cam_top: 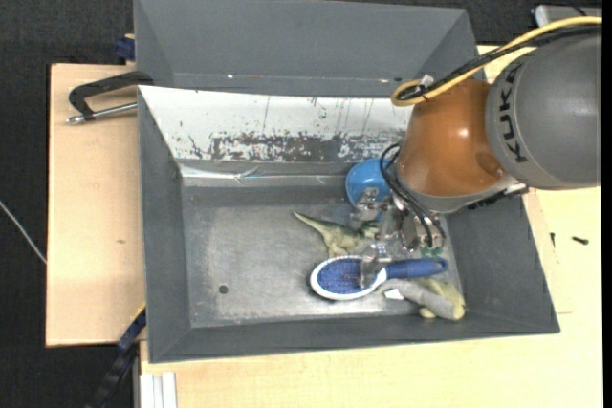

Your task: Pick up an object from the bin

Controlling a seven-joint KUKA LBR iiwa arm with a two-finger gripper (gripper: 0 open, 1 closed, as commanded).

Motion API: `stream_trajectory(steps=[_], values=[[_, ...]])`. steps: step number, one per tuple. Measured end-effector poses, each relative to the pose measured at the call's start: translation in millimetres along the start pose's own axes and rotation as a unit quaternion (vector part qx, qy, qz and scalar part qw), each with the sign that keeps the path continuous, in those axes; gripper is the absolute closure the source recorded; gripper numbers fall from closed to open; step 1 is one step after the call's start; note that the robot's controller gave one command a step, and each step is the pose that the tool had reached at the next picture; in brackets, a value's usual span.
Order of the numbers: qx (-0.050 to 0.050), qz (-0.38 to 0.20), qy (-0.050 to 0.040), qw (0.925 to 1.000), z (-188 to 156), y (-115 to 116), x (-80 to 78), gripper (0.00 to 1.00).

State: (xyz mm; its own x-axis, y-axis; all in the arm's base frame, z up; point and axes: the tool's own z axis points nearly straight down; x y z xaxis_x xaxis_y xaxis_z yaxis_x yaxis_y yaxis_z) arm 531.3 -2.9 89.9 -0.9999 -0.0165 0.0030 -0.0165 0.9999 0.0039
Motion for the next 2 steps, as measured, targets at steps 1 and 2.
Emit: stream_trajectory(steps=[1,2], values=[[0.004,-0.109,-0.0084,0.994,-168.7,-73.3,5.5,1.0],[0.002,-0.11,-0.0041,0.994,-164.2,-71.1,6.6,0.0]])
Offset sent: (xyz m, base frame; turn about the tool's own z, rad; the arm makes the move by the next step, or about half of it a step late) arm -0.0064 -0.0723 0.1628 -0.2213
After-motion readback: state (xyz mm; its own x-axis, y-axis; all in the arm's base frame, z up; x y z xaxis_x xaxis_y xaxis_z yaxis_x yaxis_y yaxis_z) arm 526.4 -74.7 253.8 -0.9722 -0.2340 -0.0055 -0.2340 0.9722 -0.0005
